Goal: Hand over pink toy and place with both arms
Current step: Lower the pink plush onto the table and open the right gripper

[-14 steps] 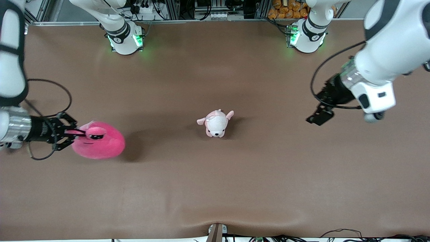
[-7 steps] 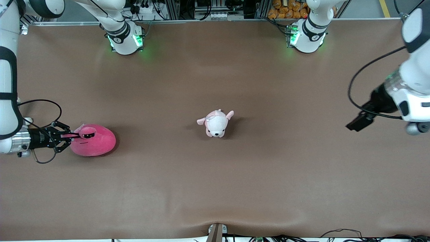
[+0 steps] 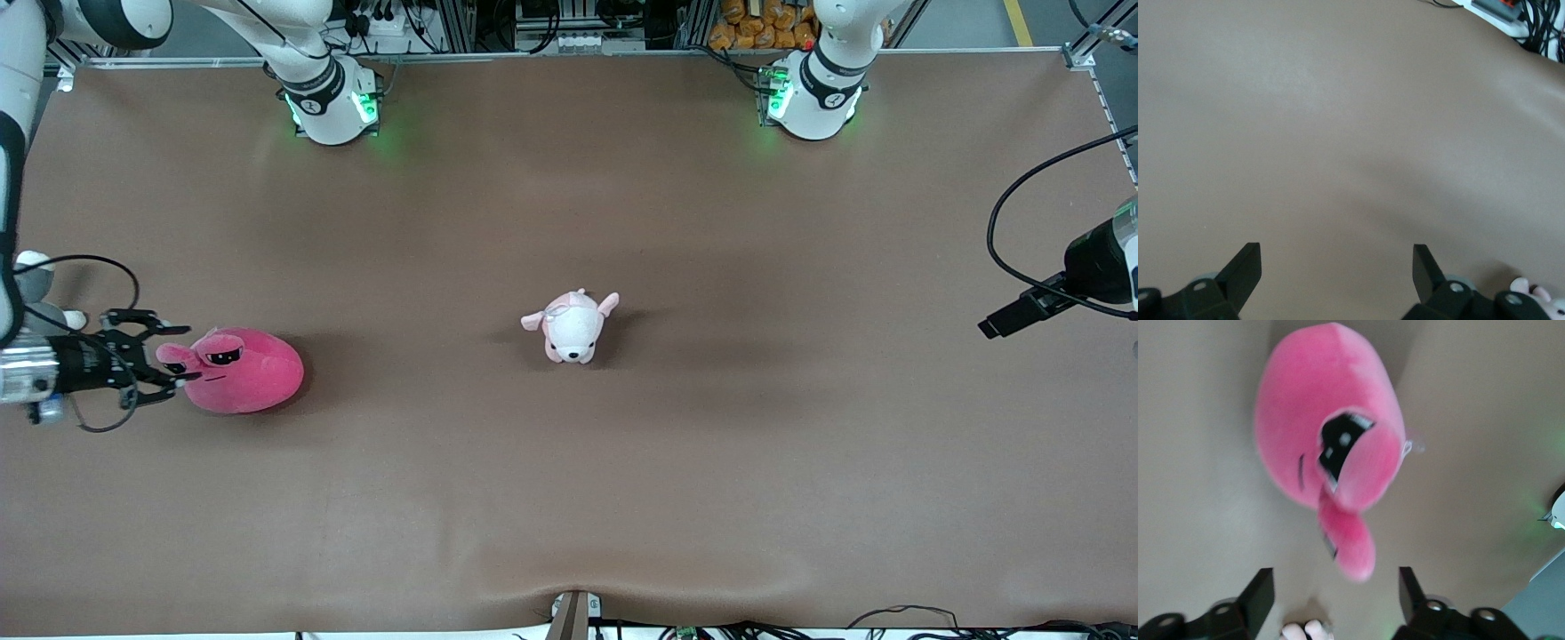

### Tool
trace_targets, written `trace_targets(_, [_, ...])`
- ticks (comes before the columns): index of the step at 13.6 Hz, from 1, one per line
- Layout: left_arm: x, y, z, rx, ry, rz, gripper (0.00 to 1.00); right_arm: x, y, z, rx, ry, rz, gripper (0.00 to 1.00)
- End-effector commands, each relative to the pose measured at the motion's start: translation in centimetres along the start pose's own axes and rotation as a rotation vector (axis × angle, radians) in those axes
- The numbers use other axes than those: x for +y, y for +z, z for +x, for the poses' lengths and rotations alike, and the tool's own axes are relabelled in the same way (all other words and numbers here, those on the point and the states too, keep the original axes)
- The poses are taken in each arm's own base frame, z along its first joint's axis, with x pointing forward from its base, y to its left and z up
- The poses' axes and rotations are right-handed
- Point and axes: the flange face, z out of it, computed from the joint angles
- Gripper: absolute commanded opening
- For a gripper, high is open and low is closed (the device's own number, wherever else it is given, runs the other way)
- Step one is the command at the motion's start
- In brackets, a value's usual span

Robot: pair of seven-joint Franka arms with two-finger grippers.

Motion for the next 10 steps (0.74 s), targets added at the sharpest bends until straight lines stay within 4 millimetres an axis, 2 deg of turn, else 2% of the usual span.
trace_targets(1, [-0.1, -1.9, -1.3, 0.020, 0.103, 0.034, 1.00, -0.1, -5.1, -5.0, 0.067, -0.079, 0.062, 1.00])
trace_targets(3, [0.0, -4.1, -2.5, 0.051, 0.165, 0.031, 1.00, 0.0, -7.9, -9.5, 0.155, -0.143, 0.084, 1.00])
trace_targets(5, [-0.1, -5.0, -4.2, 0.037, 0.183, 0.058, 1.00, -0.2, -8.4, -16.2, 0.290, -0.239, 0.036, 1.00])
trace_targets(7, [-1.1, -5.1, -5.4, -0.050, 0.184, 0.029, 1.00, 0.6, -8.7, -21.7, 0.366, -0.330, -0.012, 1.00])
trace_targets(9, [-1.2, -5.1, -7.3, -0.082, 0.193, 0.023, 1.00, 2.0, -10.1, -24.5, 0.397, -0.437, -0.014, 1.00])
trace_targets(10, [-1.8, -5.0, -8.0, -0.087, 0.189, 0.029, 1.00, 2.9, -11.2, -25.5, 0.415, -0.558, -0.020, 1.00])
